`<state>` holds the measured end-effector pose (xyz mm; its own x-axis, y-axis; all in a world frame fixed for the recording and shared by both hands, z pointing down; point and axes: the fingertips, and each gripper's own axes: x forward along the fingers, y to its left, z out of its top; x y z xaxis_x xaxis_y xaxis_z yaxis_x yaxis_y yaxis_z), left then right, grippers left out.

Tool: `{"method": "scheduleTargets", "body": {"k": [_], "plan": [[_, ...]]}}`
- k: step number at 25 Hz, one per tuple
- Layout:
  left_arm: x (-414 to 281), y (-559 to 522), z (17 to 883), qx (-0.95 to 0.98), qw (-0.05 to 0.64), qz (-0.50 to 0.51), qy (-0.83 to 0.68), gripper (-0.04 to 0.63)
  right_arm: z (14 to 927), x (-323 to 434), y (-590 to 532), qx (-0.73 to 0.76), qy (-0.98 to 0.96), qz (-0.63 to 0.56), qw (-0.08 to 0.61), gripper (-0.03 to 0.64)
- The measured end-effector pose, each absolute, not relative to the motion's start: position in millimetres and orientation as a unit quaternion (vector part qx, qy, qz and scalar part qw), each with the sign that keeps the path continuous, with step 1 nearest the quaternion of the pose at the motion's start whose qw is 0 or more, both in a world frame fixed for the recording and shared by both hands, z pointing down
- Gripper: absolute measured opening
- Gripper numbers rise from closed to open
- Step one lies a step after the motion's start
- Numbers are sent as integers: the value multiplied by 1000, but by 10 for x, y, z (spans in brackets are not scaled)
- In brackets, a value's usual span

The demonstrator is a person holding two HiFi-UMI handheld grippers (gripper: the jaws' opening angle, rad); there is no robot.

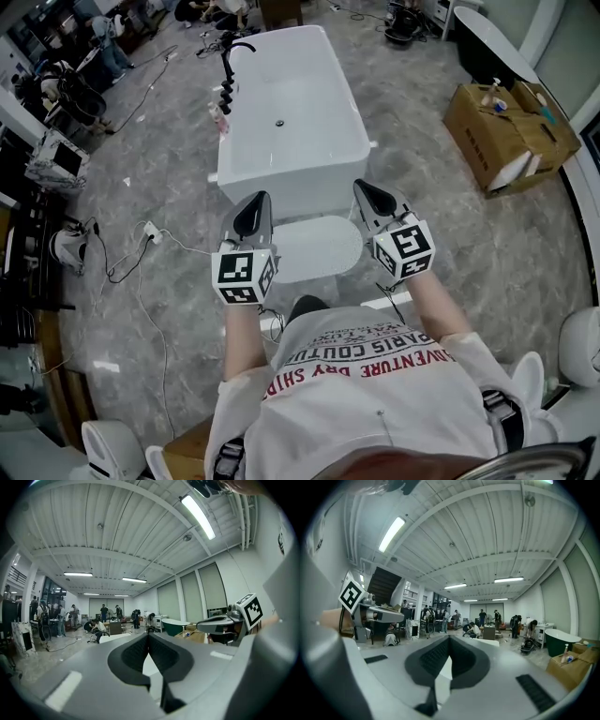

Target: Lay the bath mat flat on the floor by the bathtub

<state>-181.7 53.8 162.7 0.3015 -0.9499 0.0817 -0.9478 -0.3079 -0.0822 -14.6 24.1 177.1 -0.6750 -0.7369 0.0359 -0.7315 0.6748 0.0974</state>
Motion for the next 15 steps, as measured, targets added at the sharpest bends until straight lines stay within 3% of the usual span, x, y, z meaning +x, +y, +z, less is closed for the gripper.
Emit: {"method": "scheduleTargets", "body": {"k": [15], "plan": [[-1723, 823, 1770, -816, -2, -66, 575, 12, 1851, -126, 540, 395, -916, -50, 45, 6]]}}
